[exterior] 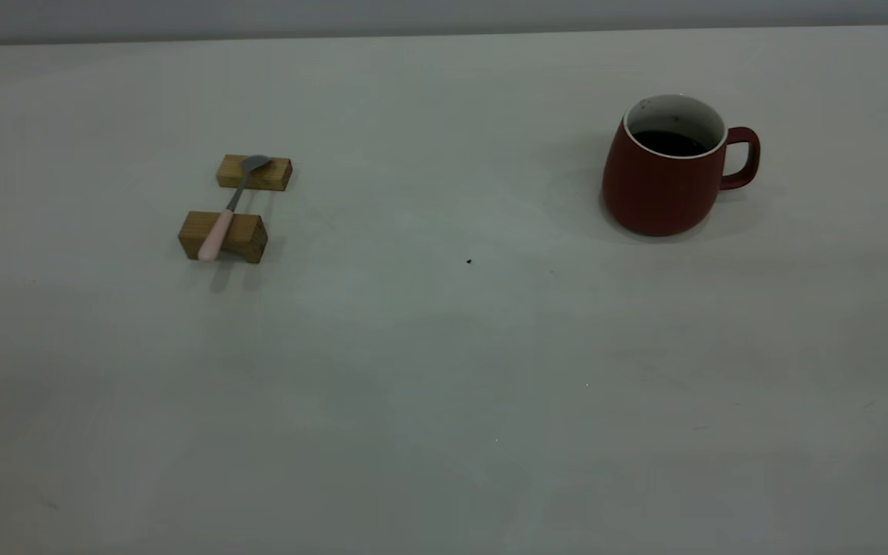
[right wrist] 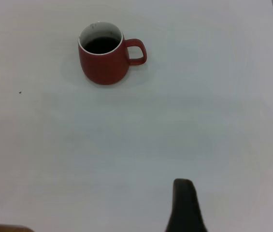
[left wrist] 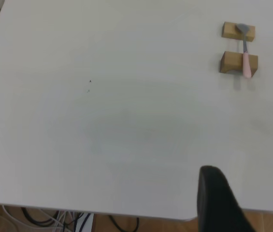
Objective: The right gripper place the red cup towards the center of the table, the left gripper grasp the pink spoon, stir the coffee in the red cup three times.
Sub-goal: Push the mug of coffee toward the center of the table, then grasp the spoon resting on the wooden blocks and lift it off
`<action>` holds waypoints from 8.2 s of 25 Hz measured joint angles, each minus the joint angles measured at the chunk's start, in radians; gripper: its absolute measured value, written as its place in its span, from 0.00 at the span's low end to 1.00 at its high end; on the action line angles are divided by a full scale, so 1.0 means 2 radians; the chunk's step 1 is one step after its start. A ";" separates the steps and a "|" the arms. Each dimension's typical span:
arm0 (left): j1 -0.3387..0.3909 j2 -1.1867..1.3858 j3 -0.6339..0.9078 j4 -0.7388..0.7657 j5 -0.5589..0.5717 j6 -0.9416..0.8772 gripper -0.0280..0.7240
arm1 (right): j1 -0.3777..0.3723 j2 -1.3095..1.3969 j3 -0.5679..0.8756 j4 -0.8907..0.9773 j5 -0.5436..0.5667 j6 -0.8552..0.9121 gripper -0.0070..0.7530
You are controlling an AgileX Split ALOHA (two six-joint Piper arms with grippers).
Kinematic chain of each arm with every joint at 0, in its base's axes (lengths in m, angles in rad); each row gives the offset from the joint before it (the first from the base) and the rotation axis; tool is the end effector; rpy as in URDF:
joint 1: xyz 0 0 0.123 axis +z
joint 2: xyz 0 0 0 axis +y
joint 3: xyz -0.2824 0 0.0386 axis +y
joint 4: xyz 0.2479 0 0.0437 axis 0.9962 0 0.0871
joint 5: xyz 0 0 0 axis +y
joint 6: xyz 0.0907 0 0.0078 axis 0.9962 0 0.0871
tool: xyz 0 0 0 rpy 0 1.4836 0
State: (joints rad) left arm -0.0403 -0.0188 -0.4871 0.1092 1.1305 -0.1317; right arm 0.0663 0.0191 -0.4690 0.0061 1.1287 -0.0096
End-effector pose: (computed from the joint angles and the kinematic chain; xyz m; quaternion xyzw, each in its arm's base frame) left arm -0.0092 0.0094 0.2683 -0.0438 0.8671 0.0118 0.4961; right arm -0.0019 0.0004 0.2633 -0.0336 0.8819 0.0164 0.4700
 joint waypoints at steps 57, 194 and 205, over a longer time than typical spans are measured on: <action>0.000 0.000 0.000 0.000 0.000 0.001 0.55 | 0.033 0.996 -0.408 -0.058 -0.265 -0.448 0.78; 0.000 0.000 0.000 0.000 0.000 0.000 0.55 | -0.007 0.009 -0.006 -0.009 0.007 -0.010 0.78; 0.000 0.000 0.000 0.000 0.000 0.000 0.55 | -0.024 0.001 0.000 0.002 0.004 -0.012 0.78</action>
State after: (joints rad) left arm -0.0403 -0.0188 -0.4871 0.1092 1.1305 -0.1319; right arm 0.0181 0.0203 -0.4687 0.0098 1.1359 -0.0346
